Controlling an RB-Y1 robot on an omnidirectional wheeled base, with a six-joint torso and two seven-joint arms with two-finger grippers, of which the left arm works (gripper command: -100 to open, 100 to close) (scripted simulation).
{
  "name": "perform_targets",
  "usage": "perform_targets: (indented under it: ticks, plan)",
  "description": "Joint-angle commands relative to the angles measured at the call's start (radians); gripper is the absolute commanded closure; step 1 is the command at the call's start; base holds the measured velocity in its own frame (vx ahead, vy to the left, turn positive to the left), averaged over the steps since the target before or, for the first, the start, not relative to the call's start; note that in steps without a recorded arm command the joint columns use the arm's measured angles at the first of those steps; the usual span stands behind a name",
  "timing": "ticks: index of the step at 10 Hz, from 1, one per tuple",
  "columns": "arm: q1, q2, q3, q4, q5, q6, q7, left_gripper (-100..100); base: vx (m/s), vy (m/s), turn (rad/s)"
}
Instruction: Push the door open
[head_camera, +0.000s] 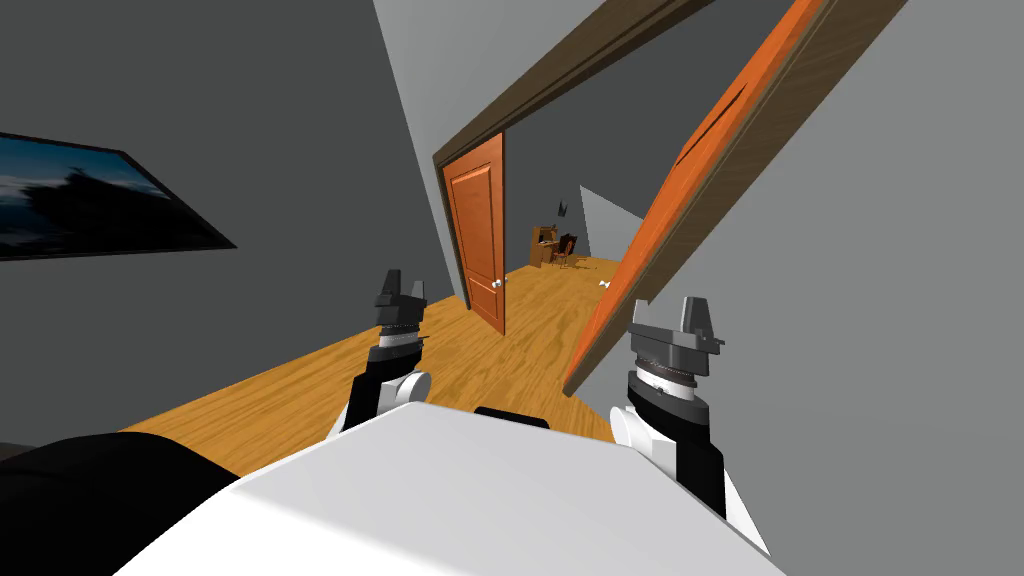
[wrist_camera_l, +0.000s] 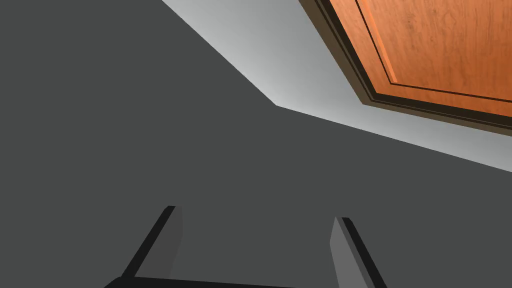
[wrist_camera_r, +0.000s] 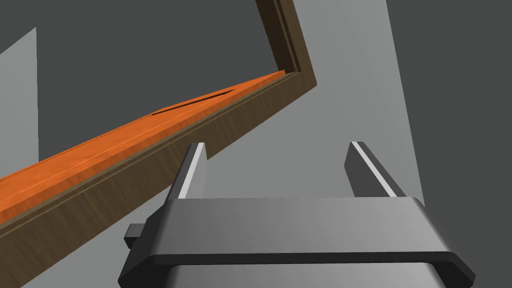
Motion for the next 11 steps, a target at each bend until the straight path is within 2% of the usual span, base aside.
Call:
perform_targets:
  ticks: [1,5,6,11]
  plan:
    - [-0.002,0.014,-0.006,0.031,0.002,-0.012,-0.027,-100,0.072,0.015,-0.090]
    - [-0.007,0.047,-0.020,0.113,0.007,-0.045,-0.097,-100,0.137,0.039,-0.086]
    - [-0.008,0.061,-0.026,0.147,0.009,-0.059,-0.127,-100,0.111,0.061,-0.107]
    - [-0.015,0.099,-0.045,0.255,0.015,-0.102,-0.220,-100,0.098,0.047,-0.090]
